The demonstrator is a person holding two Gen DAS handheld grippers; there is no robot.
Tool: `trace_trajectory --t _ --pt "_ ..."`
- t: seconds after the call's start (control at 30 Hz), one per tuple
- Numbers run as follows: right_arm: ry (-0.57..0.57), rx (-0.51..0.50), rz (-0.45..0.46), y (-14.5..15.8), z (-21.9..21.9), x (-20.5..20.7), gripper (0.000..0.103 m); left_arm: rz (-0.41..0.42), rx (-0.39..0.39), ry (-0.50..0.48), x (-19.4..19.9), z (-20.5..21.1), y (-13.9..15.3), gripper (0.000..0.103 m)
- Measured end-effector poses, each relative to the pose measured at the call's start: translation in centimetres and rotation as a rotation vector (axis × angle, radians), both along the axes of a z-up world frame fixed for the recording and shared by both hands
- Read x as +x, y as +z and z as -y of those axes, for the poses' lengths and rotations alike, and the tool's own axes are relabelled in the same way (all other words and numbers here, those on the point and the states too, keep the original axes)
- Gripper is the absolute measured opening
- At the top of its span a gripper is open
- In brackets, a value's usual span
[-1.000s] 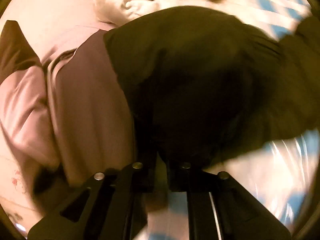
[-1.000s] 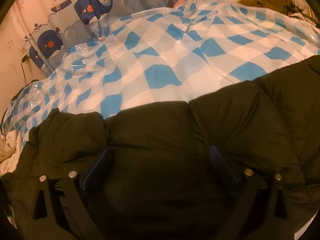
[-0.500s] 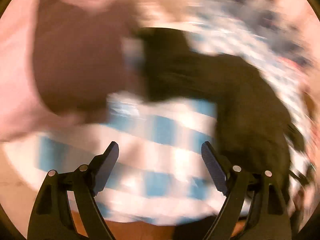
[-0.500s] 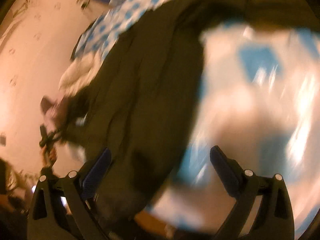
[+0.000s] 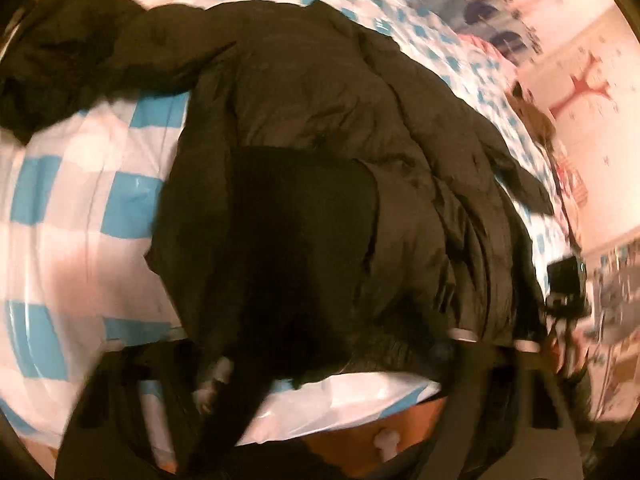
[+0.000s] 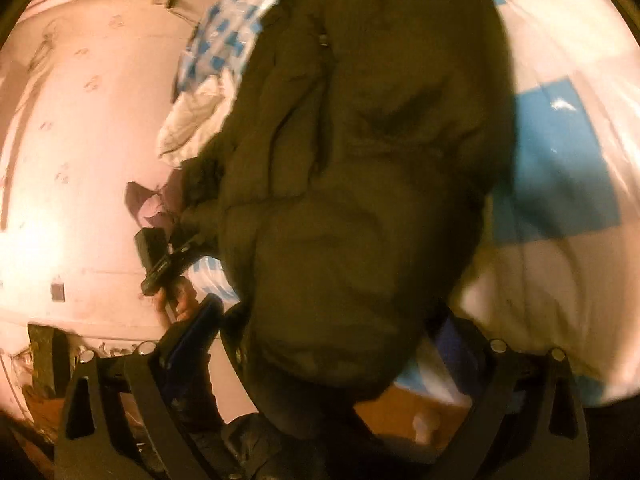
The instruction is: Fold large clothes
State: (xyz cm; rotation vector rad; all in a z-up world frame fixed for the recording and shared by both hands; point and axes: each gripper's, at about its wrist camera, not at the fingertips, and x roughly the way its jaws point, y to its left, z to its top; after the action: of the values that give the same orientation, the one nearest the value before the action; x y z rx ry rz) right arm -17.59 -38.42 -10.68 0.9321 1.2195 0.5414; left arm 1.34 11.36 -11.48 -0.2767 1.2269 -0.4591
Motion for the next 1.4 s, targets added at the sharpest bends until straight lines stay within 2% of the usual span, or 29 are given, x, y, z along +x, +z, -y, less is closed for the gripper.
trace_trajectory --t 0.03,0.07,0.1,0.27,0.33,0.37,0.4,0.43,0.47,0.53,0.6,0.67,0.7,0.77,0.8,0.87,0.9,0.93,0.97,1.03,1.07,1.1,1.13,1.17,1.23,1.3,1.33,1.37,1.4 --pt "-0.01 0.002 0.018 0.1 -0.1 -0.1 0.058 -0.003 -0.003 0.022 -0.5 -0.5 0.3 0.03" --pt "-0.033 -0.013 0.032 0.3 0.2 -0.4 0.026 -0.009 -0.043 0.048 -0.8 -0.6 0.7 0.023" --pt "-0.043 -0.009 0.055 0.7 0.5 -0.6 0.02 -0.007 -0.077 0.058 -1.4 -1.7 1.4 0.017" --pt "-0.108 0.065 0.244 6.5 2.9 -2.0 0.015 0.078 -0.208 0.071 -5.4 -3.1 7.4 0.013" --pt "-0.156 0.074 0.315 9.0 5.2 -3.6 0.015 0.106 -0.217 0.055 -8.4 -3.1 9.5 0.013" --pt "-0.171 0.061 0.327 9.7 6.4 -4.4 0.015 0.088 -0.197 0.028 -10.2 -3.3 9.7 0.013" --pt "-0.165 0.026 0.315 9.8 7.3 -5.0 0.015 0.053 -0.18 -0.019 -11.6 -3.7 9.2 0.019" --pt "-0.15 -0.006 0.288 9.5 7.7 -5.4 0.015 0.007 -0.154 -0.079 -12.7 -3.5 8.3 0.031" --pt "-0.122 -0.053 0.218 8.3 8.2 -5.9 0.016 -0.062 -0.086 -0.155 -14.2 -3.1 6.4 0.037" --pt "-0.069 -0.171 0.082 5.8 8.7 -6.5 0.022 -0.143 0.082 -0.147 -15.6 -4.2 3.7 0.042" --pt "-0.065 -0.316 0.0 4.9 9.4 -7.3 0.035 -0.19 0.234 -0.075 -16.1 -6.6 2.4 0.042" --pt "-0.089 -0.428 -0.038 5.3 10.0 -7.5 0.039 -0.179 0.299 0.051 -15.9 -9.7 3.3 0.042" --pt "-0.11 -0.462 -0.019 6.0 9.9 -7.4 0.05 -0.143 0.317 0.121 -15.6 -11.3 4.8 0.042" --pt "-0.116 -0.552 0.026 8.0 9.1 -6.7 0.064 -0.006 0.28 0.208 -14.5 -11.9 8.6 0.053" --pt "-0.113 -0.59 0.062 9.1 8.3 -6.2 0.064 0.059 0.24 0.206 -14.0 -11.1 10.0 0.063" --pt "-0.12 -0.63 0.131 10.7 6.4 -5.5 0.068 0.2 0.103 0.142 -12.6 -8.0 11.9 0.073" --pt "-0.109 -0.651 0.155 11.2 5.6 -5.2 0.08 0.249 0.029 0.094 -11.7 -5.6 12.1 0.076" --pt "-0.073 -0.691 0.166 11.4 4.4 -5.0 0.085 0.266 -0.013 0.051 -10.8 -3.3 11.9 0.077" --pt "-0.035 -0.734 0.149 11.2 3.0 -4.7 0.09 0.266 -0.048 -0.006 -9.4 -0.2 10.9 0.077" --pt "0.059 -0.834 0.048 9.2 2.4 -4.9 0.09 0.214 -0.05 -0.075 -7.5 3.9 8.1 0.077" --pt "0.048 -0.846 0.017 8.8 2.6 -5.2 0.09 0.164 -0.003 -0.109 -6.4 5.5 5.9 0.077" --pt "-0.006 -0.869 -0.016 8.7 4.5 -6.3 0.09 0.074 0.113 -0.163 -5.3 7.5 1.9 0.076" --pt "-0.083 -0.886 -0.027 9.3 6.6 -7.4 0.09 0.044 0.162 -0.183 -5.0 8.0 -0.2 0.076" --pt "-0.133 -0.867 -0.011 10.0 7.7 -7.9 0.09 0.063 0.177 -0.199 -5.0 8.2 -1.6 0.076" --pt "-0.214 -0.714 0.116 12.8 9.3 -8.5 0.09 0.056 0.144 -0.201 -5.2 7.9 -0.7 0.076" --pt "-0.173 -0.59 0.207 13.6 8.3 -7.0 0.093 0.039 0.067 -0.177 -4.7 7.0 1.5 0.076" --pt "-0.097 -0.464 0.239 12.6 6.9 -5.1 0.096 0.066 0.051 -0.164 -4.7 6.5 2.7 0.076" --pt "-0.046 -0.407 0.207 11.0 5.9 -3.5 0.096 0.108 0.052 -0.15 -4.7 6.3 4.2 0.076" --pt "0.009 -0.41 0.123 8.0 4.7 -1.6 0.096 0.164 0.05 -0.134 -4.7 6.1 6.4 0.077"
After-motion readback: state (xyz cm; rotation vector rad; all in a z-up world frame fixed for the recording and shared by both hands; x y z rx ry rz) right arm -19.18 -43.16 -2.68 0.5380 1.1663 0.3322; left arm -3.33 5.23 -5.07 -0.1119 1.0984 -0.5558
